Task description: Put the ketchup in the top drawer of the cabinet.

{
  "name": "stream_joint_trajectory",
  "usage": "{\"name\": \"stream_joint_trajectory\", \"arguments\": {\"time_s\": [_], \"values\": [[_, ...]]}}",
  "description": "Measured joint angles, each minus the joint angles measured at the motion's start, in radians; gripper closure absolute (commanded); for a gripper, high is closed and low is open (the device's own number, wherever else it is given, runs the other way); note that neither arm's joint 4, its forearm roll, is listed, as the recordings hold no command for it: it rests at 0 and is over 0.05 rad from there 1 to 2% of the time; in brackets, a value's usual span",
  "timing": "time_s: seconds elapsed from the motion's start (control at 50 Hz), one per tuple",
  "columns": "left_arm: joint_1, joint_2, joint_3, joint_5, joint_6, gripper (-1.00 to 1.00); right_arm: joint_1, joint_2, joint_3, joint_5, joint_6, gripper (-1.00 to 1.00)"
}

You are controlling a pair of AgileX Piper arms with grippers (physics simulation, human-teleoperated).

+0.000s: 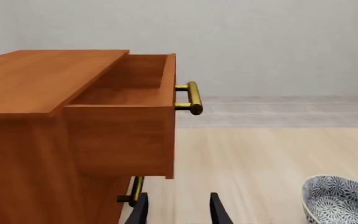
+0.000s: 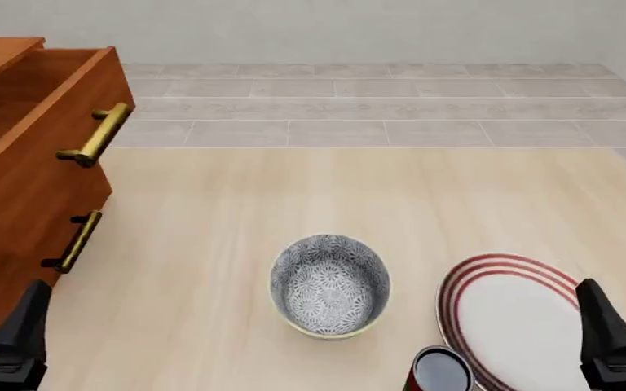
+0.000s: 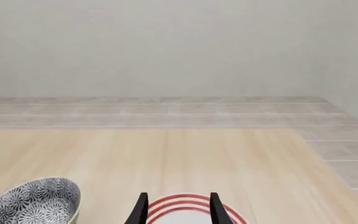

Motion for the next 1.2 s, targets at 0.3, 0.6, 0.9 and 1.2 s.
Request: {"name": "stream_joint_trajectory", "arguments": {"time_s": [0.3,0.6,0.9,1.2], "values": [[-0.037,0.001,-0.027,0.029,-0.013,-1.00,0.008,0.003,-0.017,-0.012,0.007,-1.00],[-0.239,0.019,-0.227,0.218,0.007,-1.00,0.016,0.003,-0.024,-0.019,0.010,-1.00],[-0.480,0.229,-0.405,0.242,0.019,-1.00,0.022,0.001,-0.020,-0.028,0.003,-1.00],[-0.700,0.673,-0.362,-0.118,0.077,-1.00,0.025,0.001,-0.045,-0.019,0.032,-1.00]]}}
